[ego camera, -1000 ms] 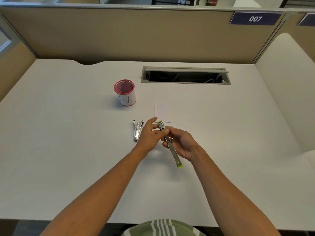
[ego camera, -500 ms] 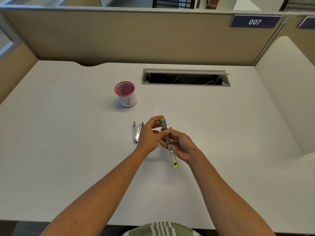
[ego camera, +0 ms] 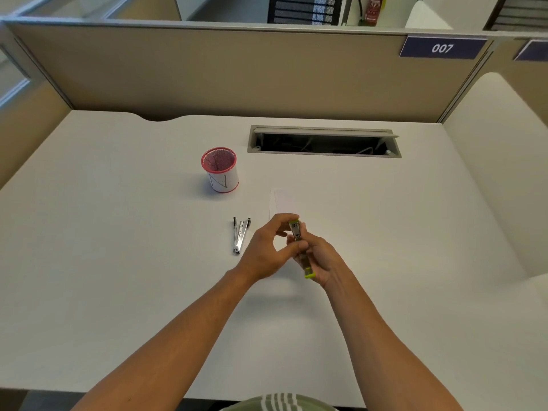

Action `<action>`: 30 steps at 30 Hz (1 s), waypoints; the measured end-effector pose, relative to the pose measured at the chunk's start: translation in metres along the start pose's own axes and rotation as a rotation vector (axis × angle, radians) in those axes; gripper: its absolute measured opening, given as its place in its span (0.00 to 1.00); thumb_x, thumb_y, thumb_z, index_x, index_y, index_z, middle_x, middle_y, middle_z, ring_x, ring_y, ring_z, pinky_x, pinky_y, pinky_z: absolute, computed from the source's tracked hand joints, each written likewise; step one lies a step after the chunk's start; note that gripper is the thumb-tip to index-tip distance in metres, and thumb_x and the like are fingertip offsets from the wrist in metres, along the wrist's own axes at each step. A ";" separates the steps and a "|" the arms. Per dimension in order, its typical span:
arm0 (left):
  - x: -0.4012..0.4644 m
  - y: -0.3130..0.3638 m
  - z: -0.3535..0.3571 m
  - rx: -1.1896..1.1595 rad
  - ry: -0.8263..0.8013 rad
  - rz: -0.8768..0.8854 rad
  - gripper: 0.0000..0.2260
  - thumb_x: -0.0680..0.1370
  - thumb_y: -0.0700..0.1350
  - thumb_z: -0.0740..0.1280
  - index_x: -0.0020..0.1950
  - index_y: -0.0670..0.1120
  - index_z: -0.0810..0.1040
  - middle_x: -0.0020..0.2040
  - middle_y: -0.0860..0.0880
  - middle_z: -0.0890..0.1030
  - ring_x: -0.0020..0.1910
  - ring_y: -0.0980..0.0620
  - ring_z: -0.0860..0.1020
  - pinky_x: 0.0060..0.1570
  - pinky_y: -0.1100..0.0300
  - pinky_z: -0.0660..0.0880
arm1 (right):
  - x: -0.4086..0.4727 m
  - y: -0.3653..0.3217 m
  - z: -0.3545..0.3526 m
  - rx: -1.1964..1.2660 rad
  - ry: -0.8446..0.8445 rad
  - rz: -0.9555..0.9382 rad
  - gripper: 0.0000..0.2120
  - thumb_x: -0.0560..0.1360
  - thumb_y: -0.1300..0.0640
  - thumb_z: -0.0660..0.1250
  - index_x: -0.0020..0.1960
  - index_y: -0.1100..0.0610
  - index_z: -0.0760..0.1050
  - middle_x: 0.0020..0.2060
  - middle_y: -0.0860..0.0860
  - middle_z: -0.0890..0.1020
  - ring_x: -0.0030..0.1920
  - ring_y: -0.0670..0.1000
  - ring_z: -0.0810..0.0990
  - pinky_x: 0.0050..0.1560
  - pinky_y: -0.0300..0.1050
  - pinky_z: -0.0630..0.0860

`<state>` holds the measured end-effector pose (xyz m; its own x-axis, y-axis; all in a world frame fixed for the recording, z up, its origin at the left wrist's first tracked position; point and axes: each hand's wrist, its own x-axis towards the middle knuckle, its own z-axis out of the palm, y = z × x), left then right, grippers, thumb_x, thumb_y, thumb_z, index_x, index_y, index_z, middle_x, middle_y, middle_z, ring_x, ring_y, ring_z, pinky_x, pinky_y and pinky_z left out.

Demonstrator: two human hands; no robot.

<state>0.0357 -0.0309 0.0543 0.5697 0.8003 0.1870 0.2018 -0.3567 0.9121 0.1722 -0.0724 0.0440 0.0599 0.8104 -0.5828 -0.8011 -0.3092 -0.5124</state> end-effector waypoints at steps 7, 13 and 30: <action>-0.019 -0.013 0.010 0.174 -0.189 0.010 0.51 0.62 0.65 0.76 0.76 0.61 0.49 0.71 0.67 0.58 0.70 0.65 0.62 0.68 0.72 0.59 | 0.003 0.000 0.006 0.135 0.123 -0.082 0.12 0.78 0.57 0.66 0.46 0.67 0.79 0.38 0.59 0.86 0.45 0.53 0.82 0.46 0.42 0.82; -0.020 -0.019 0.016 0.152 -0.040 0.025 0.37 0.69 0.61 0.73 0.73 0.54 0.61 0.66 0.59 0.69 0.63 0.61 0.71 0.64 0.62 0.71 | 0.002 0.002 0.004 0.064 0.198 -0.050 0.11 0.78 0.58 0.67 0.45 0.66 0.79 0.41 0.59 0.84 0.44 0.52 0.82 0.52 0.45 0.80; 0.006 -0.015 0.007 -0.271 0.308 -0.447 0.11 0.73 0.48 0.74 0.53 0.48 0.80 0.45 0.47 0.84 0.47 0.49 0.83 0.53 0.49 0.80 | -0.002 0.007 -0.016 -0.873 -0.032 -0.295 0.16 0.79 0.46 0.64 0.52 0.60 0.79 0.42 0.53 0.83 0.39 0.50 0.80 0.45 0.46 0.79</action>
<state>0.0418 -0.0247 0.0391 0.2117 0.9614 -0.1759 0.1354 0.1494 0.9795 0.1758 -0.0839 0.0317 0.1629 0.9254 -0.3421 -0.0222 -0.3432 -0.9390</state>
